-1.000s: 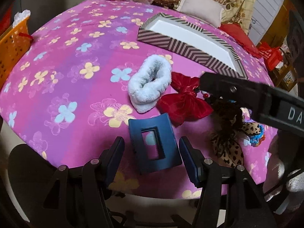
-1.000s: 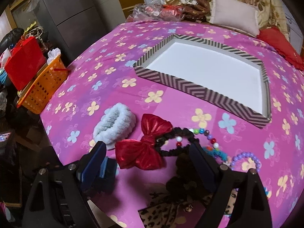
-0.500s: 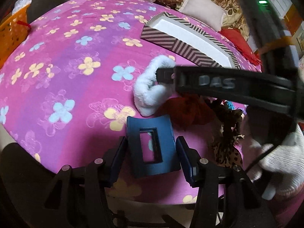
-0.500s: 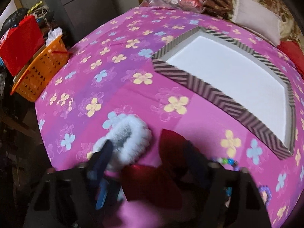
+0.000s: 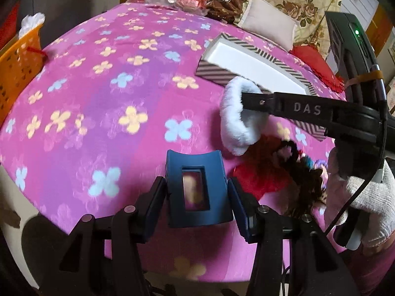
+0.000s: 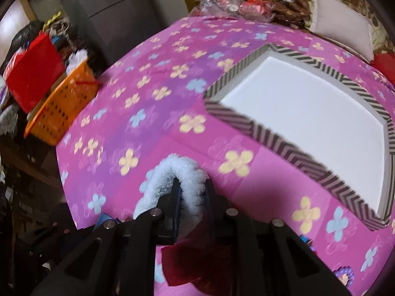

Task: Organize jewelry
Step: 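Carry both items into the striped box and open both tools to release them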

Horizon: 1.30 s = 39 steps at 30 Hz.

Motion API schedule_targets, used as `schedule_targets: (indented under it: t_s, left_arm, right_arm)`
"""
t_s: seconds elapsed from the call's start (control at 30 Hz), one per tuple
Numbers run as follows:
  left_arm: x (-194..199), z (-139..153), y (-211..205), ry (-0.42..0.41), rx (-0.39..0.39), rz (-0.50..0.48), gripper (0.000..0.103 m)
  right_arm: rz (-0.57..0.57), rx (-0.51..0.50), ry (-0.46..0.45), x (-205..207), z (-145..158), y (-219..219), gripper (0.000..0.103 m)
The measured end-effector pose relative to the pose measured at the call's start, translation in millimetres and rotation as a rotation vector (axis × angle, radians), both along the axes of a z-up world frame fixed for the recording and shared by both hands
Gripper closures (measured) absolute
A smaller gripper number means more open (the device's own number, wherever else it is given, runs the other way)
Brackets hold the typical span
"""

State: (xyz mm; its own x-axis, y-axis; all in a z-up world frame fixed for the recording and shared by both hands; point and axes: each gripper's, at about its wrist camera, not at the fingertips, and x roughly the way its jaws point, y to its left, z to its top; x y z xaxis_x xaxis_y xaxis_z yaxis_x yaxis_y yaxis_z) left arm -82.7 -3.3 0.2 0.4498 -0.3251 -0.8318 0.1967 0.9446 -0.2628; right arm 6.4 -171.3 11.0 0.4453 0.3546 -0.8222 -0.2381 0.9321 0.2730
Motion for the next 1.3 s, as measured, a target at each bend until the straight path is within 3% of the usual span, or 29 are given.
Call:
schedule_targets:
  t_s: [0.33, 0.6, 0.87, 1.13, 1.23, 1.3]
  left_arm:
    - [58, 25, -20, -0.055, -0.021, -0.039, 0.046]
    - [131, 39, -55, -0.089, -0.039, -0.086, 0.046]
    - [190, 31, -86, -0.07, -0.047, -0.123, 0.046]
    - [223, -1, -98, 0.009, 0.025, -0.113, 0.046]
    - [229, -8, -95, 0.031, 0.013, -0.099, 0.046]
    - [228, -6, -96, 0.017, 0.014, -0.1, 0.045]
  right_arm:
    - [-0.156, 0.005, -0.067, 52, 31, -56, 0.085]
    - [-0.257, 0.008, -0.016, 124, 18, -95, 0.085]
    - [-0.322, 0.029, 0.013, 191, 2, -114, 0.085]
    - [-0.326, 0.059, 0.04, 233, -24, -111, 0.085]
    - [-0.3, 0.079, 0.052, 239, -30, -107, 0.075]
    - [-0.304, 0.095, 0.032, 238, -27, -106, 0.047]
